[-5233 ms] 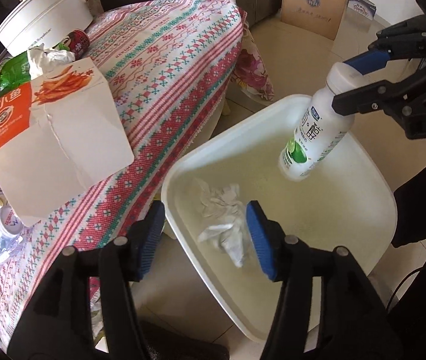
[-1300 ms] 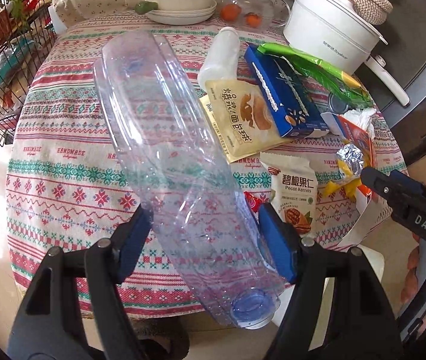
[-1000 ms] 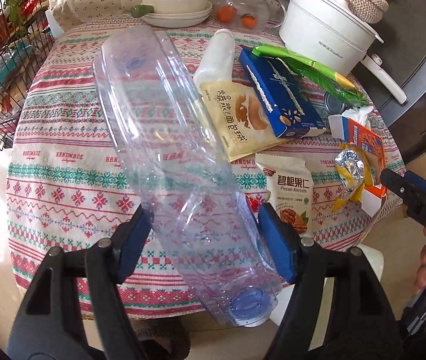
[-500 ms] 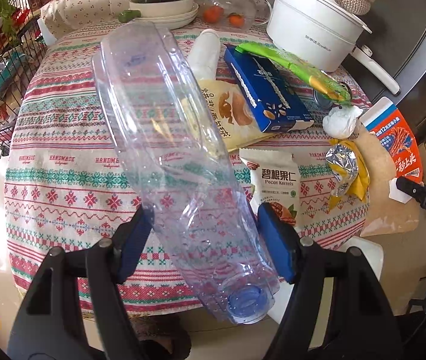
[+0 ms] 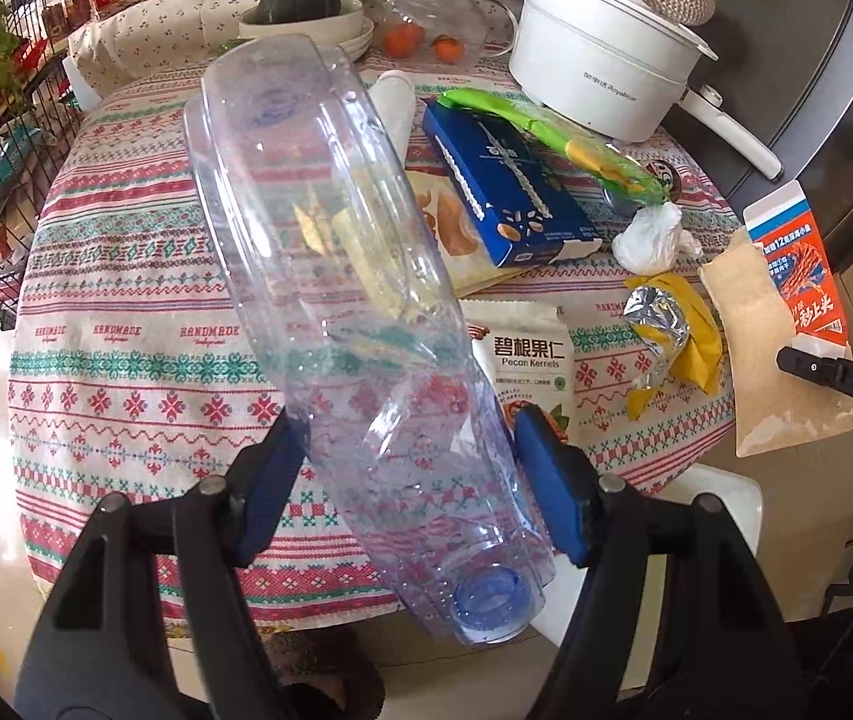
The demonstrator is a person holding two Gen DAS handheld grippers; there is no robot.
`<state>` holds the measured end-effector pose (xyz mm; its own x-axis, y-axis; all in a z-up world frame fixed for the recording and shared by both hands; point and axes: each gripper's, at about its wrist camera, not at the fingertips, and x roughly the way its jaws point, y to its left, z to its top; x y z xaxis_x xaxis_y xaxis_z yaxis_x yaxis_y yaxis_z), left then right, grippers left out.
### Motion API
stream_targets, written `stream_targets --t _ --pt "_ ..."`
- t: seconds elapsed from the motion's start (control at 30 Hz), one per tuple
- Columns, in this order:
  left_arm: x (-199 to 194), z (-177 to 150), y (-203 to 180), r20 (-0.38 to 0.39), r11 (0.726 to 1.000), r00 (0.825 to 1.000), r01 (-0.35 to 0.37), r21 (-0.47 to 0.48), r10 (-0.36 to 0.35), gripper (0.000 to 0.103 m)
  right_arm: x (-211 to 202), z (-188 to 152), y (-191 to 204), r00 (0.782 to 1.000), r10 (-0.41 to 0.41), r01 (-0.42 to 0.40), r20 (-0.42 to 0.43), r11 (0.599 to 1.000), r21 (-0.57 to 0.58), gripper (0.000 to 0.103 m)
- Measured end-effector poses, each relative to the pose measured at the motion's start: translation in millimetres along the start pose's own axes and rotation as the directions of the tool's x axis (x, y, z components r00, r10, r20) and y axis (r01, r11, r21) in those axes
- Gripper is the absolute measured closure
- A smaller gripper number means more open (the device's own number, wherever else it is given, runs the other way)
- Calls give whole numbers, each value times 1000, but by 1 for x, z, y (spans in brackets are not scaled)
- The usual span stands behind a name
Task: Collect trash
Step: 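Grasp orange snack carton with right tool while left tool holds bottle, then release carton into bin with right tool while left tool drops bottle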
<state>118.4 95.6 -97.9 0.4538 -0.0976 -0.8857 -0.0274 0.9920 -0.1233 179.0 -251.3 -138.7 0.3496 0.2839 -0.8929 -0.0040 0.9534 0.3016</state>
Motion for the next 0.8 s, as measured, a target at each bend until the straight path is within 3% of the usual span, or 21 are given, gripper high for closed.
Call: stream_targets --t 0.47,0.63,0.73,0.8 --pt "-36 -9 -32 75 987 988 123 107 -132 33 -75 -26 -4 990 66 -56 121 995 -84 89" --pt "-45 -15 -55 89 975 983 142 172 -159 34 -88 -44 -15 991 66 -53 112 992 -118 89" --pt "-50 -22 -67 78 960 977 180 214 -200 44 -90 -58 -22 993 55 -41 103 990 -135 89" --pt "-52 -28 -79 66 947 973 196 254 -219 45 -91 -68 -26 995 51 -37 91 989 -147 89"
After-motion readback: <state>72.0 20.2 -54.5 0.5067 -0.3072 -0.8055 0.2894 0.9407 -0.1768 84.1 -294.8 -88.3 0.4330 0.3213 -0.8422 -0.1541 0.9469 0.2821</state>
